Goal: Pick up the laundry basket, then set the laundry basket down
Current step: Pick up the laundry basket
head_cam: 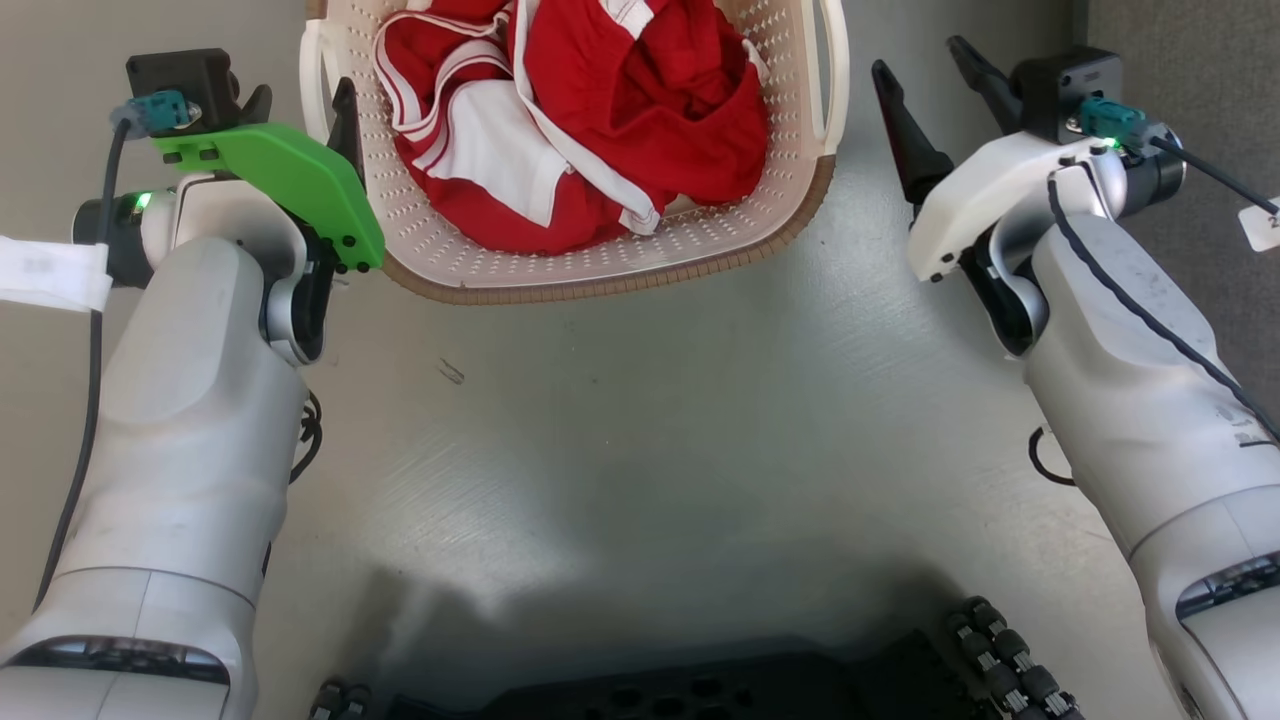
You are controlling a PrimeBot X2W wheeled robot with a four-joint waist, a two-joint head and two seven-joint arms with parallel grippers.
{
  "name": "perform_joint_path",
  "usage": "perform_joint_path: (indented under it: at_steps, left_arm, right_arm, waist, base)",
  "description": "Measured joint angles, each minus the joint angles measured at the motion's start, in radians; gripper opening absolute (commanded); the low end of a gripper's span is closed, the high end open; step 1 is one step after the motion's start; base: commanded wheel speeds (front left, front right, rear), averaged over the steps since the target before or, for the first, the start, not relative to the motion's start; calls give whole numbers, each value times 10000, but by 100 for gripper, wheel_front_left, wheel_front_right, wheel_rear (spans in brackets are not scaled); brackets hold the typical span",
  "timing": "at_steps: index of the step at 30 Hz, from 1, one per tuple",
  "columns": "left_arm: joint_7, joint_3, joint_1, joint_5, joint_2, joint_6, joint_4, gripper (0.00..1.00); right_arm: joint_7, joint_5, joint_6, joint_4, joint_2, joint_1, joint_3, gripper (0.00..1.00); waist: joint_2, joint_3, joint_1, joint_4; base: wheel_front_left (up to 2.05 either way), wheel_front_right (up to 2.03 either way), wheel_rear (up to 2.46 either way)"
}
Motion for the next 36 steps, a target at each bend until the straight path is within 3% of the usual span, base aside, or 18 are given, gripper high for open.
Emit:
perform_joint_path:
  at_steps: [31, 32, 33, 34, 35, 36]
  left_arm:
    - [-198, 17, -1322, -209, -161, -345, 1793, 100]
    - [-199, 10, -1336, -209, -169, -347, 1845, 88]
    - [-209, 2, -1350, -209, -176, -360, 1877, 88]
    - [-245, -6, -1366, -209, -186, -389, 1902, 0]
    - [-257, -12, -1408, -209, -196, -416, 1946, 0]
    - [-257, -21, -1469, -209, -207, -443, 2011, 0]
  right_arm:
    - [-77, 90, 104, 1386, 414, -1527, 571, 100]
    - [-77, 94, 104, 1415, 418, -1527, 594, 100]
    - [-77, 96, 104, 1459, 426, -1529, 612, 100]
    - [-77, 96, 104, 1507, 431, -1531, 637, 30]
    - [-77, 98, 105, 1547, 439, -1534, 654, 30]
    - [-77, 100, 113, 1572, 458, -1538, 663, 0]
  waist:
    - [0, 1149, 0, 38]
    - [0, 1163, 0, 41]
    - [0, 1176, 0, 43]
    - [0, 1191, 0, 45]
    - [0, 1205, 0, 46]
    - [0, 1219, 0, 48]
  base:
    - [0, 0, 0]
    - [0, 0, 0]
    - [0, 0, 0]
    - [0, 0, 0]
    - [0, 0, 0]
    - [0, 0, 0]
